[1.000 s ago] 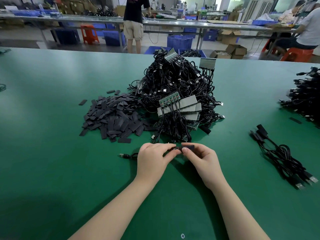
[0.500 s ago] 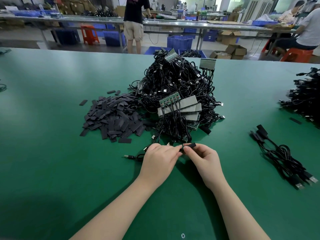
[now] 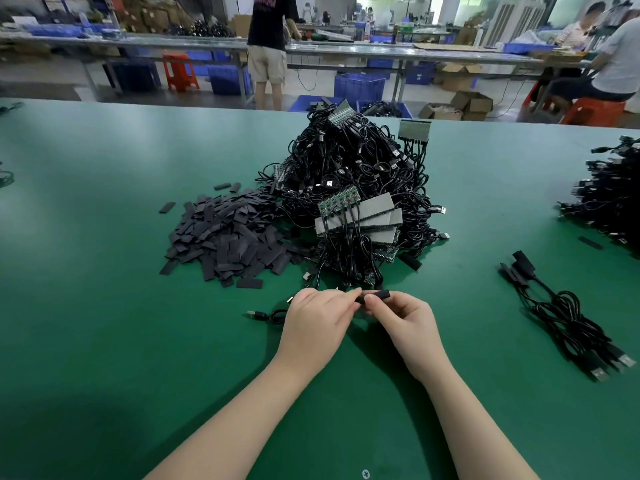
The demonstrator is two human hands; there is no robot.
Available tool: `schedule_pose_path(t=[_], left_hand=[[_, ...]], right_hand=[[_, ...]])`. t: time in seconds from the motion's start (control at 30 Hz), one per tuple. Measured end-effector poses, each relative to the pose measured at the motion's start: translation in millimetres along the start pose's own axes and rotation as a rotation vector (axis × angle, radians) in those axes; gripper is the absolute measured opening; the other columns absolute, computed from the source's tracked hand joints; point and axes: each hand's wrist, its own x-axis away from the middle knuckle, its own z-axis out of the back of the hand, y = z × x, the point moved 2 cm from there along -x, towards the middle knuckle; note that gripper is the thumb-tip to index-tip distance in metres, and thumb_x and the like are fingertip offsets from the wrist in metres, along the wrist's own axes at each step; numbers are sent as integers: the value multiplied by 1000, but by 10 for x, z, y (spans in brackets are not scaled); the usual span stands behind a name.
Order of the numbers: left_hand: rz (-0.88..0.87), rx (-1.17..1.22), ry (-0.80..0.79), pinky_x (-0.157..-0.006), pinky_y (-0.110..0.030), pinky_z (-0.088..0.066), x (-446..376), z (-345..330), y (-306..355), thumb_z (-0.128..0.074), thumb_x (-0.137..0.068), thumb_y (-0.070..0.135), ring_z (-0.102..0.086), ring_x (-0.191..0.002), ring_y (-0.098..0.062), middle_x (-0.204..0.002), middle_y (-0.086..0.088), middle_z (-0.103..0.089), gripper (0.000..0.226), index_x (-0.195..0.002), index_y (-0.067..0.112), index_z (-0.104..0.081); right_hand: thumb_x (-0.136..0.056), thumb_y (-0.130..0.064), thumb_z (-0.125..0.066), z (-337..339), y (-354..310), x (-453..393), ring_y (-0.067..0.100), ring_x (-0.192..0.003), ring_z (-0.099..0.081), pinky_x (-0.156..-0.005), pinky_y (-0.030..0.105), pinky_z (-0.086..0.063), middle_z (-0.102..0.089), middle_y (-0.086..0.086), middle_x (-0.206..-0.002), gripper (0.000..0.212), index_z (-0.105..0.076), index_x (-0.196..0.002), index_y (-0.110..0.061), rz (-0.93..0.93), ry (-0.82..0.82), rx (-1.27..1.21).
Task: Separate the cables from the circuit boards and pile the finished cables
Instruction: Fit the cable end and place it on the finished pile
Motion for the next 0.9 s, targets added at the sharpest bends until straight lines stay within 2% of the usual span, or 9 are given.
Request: schedule_pose_path(t=[0.1, 0.27, 0.37, 0.47, 0.63, 0.8, 0.9], left_hand=[[34, 29, -2, -71, -33, -51, -2, -4, -10, -66, -87, 19, -69, -77, -18, -84, 2, -74, 20, -103, 12, -76], [169, 107, 38, -78, -32, -48, 13, 5, -61, -70, -85, 29, -68, -80, -10, -86, 8, -75, 17, -96, 20, -78], [137, 116, 57, -78, -29, -45, 12, -8, -50, -72, -83, 28, -69, -80, -8, -86, 10, -75, 13, -91, 20, -78], [101, 106, 68, -74, -29, -46, 16, -21, -41, -72, -84, 28, -67, -73, -10, -83, 10, -75, 13, -90, 19, -78], [85, 126, 77, -71, -32, -49, 24, -8, -69, -63, -88, 32, -67, -70, -12, -82, 7, -75, 22, -90, 16, -78], [119, 167, 54, -71, -33, -51, 44, -16, -85, -71, -84, 25, -66, -68, -17, -84, 3, -76, 17, -94, 13, -78], [128, 174, 32, -70, -33, -51, 32, -12, -77, -72, -83, 23, -62, -65, -17, -84, 4, -76, 18, -97, 13, -79]], right_hand=[[-90, -23, -72, 2, 12, -5, 8, -68, -60, -64, 21, -47, -74, 12, -82, 16, -79, -82, -34, -13, 6, 13], [-91, -21, -71, 0, 23, 9, 7, -73, -65, -69, 20, -51, -77, 6, -83, 15, -80, -85, -31, -25, 9, -37], [-92, -18, -70, -1, 34, 0, 5, -74, -67, -69, 15, -51, -77, 2, -83, 14, -80, -84, -25, -25, 23, -52], [-93, -14, -69, 7, 33, 1, 4, -76, -69, -69, 14, -51, -78, 0, -84, 14, -79, -85, -20, -27, 21, -72], [-93, -13, -68, 7, 3, 0, 1, -70, -67, -65, 12, -49, -77, -3, -79, 20, -79, -83, -26, 5, -38, -31], [-93, -15, -68, -5, -20, 3, 1, -70, -66, -65, 12, -48, -77, -4, -80, 25, -80, -84, -36, 21, -71, -24], [-94, -12, -67, -24, -11, 2, 3, -75, -68, -69, 13, -49, -77, -5, -83, 26, -80, -83, -32, 29, -80, -24]])
